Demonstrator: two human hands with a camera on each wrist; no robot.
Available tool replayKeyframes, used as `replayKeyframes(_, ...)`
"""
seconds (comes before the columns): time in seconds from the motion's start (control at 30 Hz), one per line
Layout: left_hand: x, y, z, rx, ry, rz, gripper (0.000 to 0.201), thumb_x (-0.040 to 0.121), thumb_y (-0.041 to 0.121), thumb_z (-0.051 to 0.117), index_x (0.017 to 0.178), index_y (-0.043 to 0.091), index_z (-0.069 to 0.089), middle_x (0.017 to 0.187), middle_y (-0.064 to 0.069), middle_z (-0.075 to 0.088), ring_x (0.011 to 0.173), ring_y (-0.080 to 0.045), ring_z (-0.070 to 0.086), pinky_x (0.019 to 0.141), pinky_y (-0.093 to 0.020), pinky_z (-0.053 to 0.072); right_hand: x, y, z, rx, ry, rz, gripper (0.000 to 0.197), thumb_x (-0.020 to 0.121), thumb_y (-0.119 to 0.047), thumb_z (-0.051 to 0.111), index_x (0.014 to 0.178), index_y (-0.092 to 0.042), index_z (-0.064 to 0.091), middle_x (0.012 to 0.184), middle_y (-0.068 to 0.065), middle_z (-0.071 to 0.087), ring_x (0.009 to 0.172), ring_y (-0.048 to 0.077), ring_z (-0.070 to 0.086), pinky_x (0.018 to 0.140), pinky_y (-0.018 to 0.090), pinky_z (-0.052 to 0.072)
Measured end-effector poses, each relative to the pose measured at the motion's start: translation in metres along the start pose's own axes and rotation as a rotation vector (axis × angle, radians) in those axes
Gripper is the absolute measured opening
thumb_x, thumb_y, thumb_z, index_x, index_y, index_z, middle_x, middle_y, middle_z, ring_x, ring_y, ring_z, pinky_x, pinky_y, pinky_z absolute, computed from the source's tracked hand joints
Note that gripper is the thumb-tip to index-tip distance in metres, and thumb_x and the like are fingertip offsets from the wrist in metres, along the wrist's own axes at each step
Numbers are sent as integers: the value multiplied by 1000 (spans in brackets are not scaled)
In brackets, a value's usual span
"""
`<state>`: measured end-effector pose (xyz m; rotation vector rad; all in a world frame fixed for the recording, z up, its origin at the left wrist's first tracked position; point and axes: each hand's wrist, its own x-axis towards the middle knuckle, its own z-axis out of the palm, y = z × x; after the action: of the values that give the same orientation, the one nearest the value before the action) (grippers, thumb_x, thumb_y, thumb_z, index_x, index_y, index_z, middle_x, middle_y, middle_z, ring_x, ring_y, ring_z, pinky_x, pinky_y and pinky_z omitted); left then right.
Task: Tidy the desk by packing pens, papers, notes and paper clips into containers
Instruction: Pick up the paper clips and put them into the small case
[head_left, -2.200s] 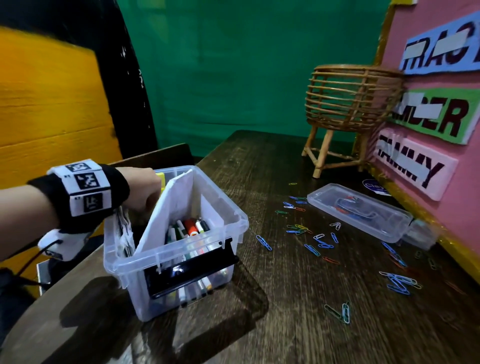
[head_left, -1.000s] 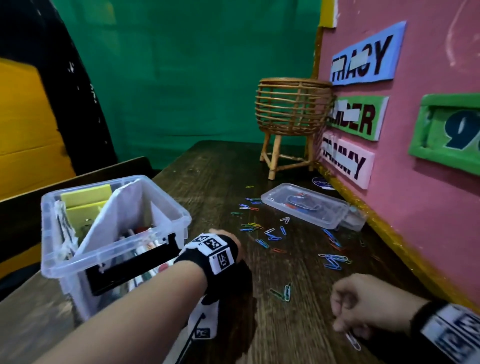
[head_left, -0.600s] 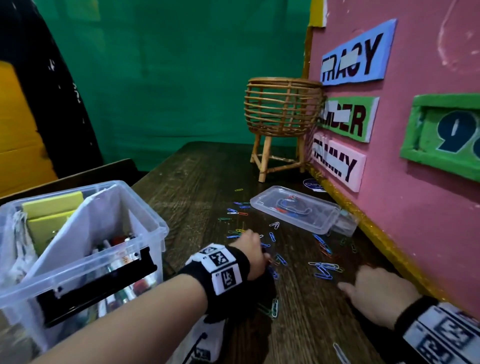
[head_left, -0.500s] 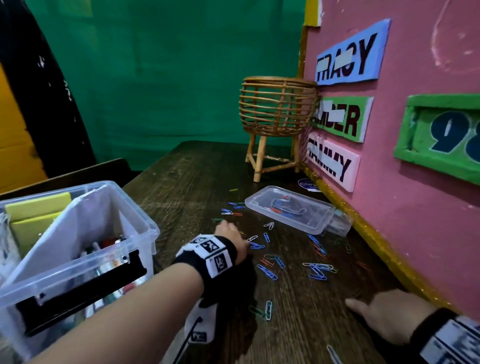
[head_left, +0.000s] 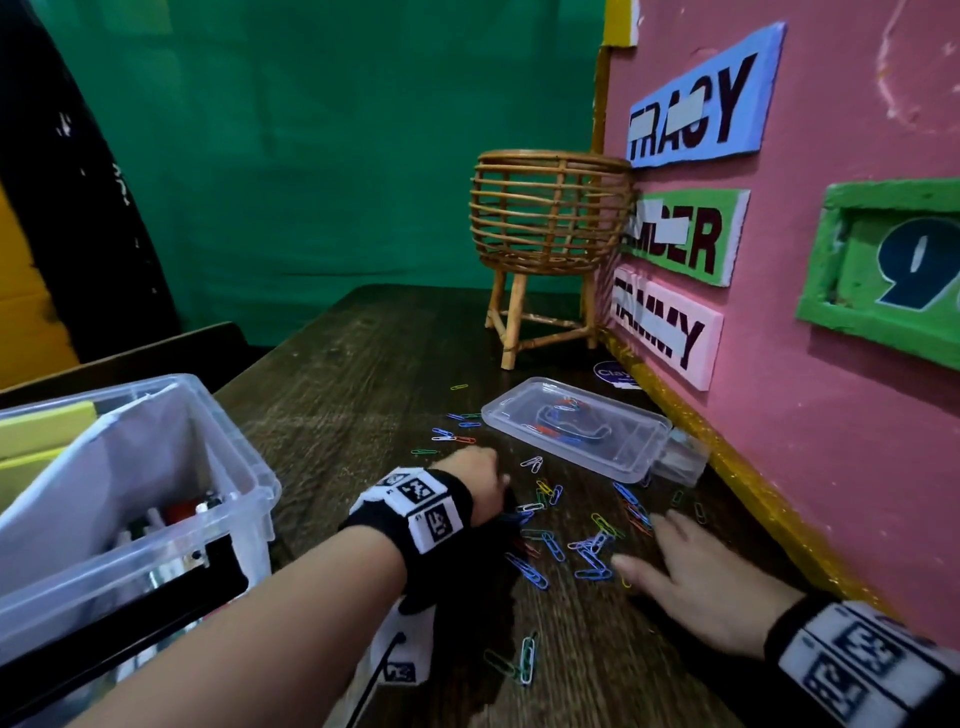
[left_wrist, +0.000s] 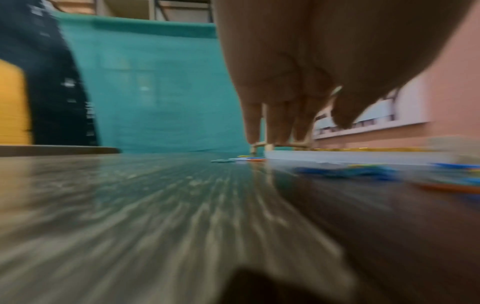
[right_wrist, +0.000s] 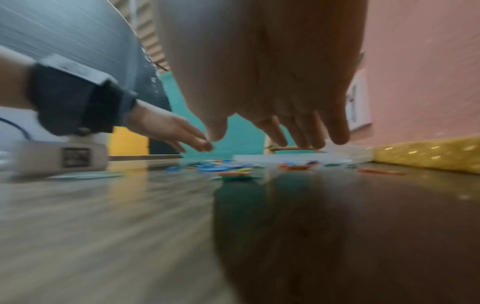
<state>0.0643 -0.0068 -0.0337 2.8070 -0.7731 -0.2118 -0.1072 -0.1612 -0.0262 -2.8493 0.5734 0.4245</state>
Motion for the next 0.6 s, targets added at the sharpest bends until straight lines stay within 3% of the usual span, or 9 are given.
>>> replayKeyframes(0.07, 12, -8, -3, 19, 60, -115, 43, 97, 31, 41, 132, 6, 43, 140, -12, 43, 131, -26, 43, 108, -37, 37, 17, 8, 0, -28, 52, 93, 91, 85, -69, 19, 149, -7, 0, 158, 15, -4, 147, 27, 2, 120, 40, 12)
replayKeyframes(0.23, 31, -25, -9, 57, 62, -272, 46, 99, 32, 38, 134, 2, 41, 140, -17, 41, 132, -30, 40, 107, -36, 34, 48, 23, -9, 8, 33, 276, 99, 82, -74, 19, 148, -2, 2, 157, 21, 1, 145, 32, 9, 118, 39, 16)
replayKeyframes(0.33, 35, -26, -8, 117, -42, -216, 45, 102, 29, 29, 133, 2, 45, 140, -18, 46, 130, -30, 43, 106, -33, 34, 53, 20, -15, 39, -43, 199, 106, 75, -79, 11, 149, -2, 5, 156, 21, 4, 145, 31, 12, 118, 38, 16)
replayKeyframes(0.4, 39, -18, -9, 137, -72, -140, 46, 101, 32, 28, 132, 4, 48, 137, -15, 50, 127, -27, 48, 103, -32, 37, 51, 15, -17, 62, -78, 61, 104, 74, -78, 11, 144, -3, 27, 151, 20, 25, 140, 28, 28, 115, 33, 24)
replayKeyframes(0.47, 43, -8, -13, 92, -28, -50, 40, 99, 32, 35, 121, 7, 57, 125, -13, 59, 116, -26, 55, 94, -32, 43, 51, 10, -19, 119, 16, -52, 77, 84, -68, 23, 122, -9, 53, 127, 11, 54, 116, 21, 52, 100, 30, 40)
replayKeyframes(0.5, 45, -5, -15, 53, 19, -11, 35, 97, 31, 39, 114, 8, 60, 118, -12, 62, 108, -25, 59, 88, -32, 46, 51, 9, -21, 138, 100, -80, 59, 90, -59, 32, 112, -11, 59, 116, 6, 60, 105, 18, 57, 92, 29, 44)
replayKeyframes(0.53, 47, -3, -17, 20, 66, 20, 31, 96, 29, 43, 110, 10, 62, 114, -11, 64, 100, -23, 60, 83, -31, 47, 53, 10, -22, 139, 190, -89, 44, 93, -50, 39, 107, -14, 60, 112, 4, 60, 101, 16, 58, 89, 29, 46)
replayKeyframes(0.6, 51, -2, -19, -5, 120, 43, 27, 94, 26, 45, 112, 14, 62, 115, -10, 65, 100, -22, 62, 84, -31, 49, 61, 15, -25, 111, 351, -60, 30, 92, -36, 47, 111, -15, 56, 121, 4, 55, 110, 18, 54, 95, 31, 45)
